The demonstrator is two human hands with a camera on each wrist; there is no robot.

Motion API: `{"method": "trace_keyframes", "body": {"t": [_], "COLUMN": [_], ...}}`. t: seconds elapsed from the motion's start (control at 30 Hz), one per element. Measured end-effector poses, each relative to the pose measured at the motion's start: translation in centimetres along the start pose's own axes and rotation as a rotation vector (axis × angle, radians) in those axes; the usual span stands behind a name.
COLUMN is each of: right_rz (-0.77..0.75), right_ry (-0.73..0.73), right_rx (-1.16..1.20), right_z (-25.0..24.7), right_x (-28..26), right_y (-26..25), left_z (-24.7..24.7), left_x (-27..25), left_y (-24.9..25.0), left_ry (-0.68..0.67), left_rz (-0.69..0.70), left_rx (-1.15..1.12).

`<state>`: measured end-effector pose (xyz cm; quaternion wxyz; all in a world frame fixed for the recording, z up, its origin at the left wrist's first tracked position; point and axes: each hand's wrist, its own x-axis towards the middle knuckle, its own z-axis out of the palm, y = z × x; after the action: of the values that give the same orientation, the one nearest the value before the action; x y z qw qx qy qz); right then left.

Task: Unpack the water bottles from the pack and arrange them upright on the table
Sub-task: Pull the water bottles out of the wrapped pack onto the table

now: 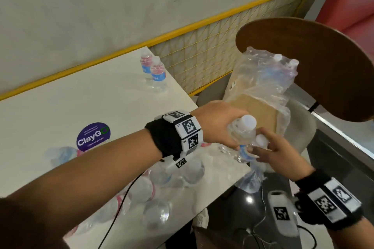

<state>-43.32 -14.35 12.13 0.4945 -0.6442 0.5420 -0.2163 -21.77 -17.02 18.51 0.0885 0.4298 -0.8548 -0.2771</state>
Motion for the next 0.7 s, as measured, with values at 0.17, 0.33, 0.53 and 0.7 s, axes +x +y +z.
{"method": "trace_keyframes", "body": {"t": [0.17, 0.33, 0.53, 0.7], "right_rz": [0.046, 0.107, 0.128, 0.133], "right_ry": [-0.185, -0.331, -0.476, -0.392], "right_rx": [-0.012, -0.023, -0.064, -0.075], "right_z": [3.3, 6.8, 9.7, 12.6], "right_x": [-3.4, -4.9, -7.2, -8.0], "right_y": [-1.1, -1.5, -2.6, -1.4], "left_z": [0.0, 0.4, 2.1, 4.2], "left_x": [-5.2, -10.5, -16.4, -20.4], "left_y": [0.5, 0.9, 0.8, 0.3], "left_ry": [-0.021, 0.021, 0.176, 0.286], "left_rz": [0.047, 0.143, 0.277, 0.335], "left_rx": [0.062, 0.127, 0.16, 0.111]}}
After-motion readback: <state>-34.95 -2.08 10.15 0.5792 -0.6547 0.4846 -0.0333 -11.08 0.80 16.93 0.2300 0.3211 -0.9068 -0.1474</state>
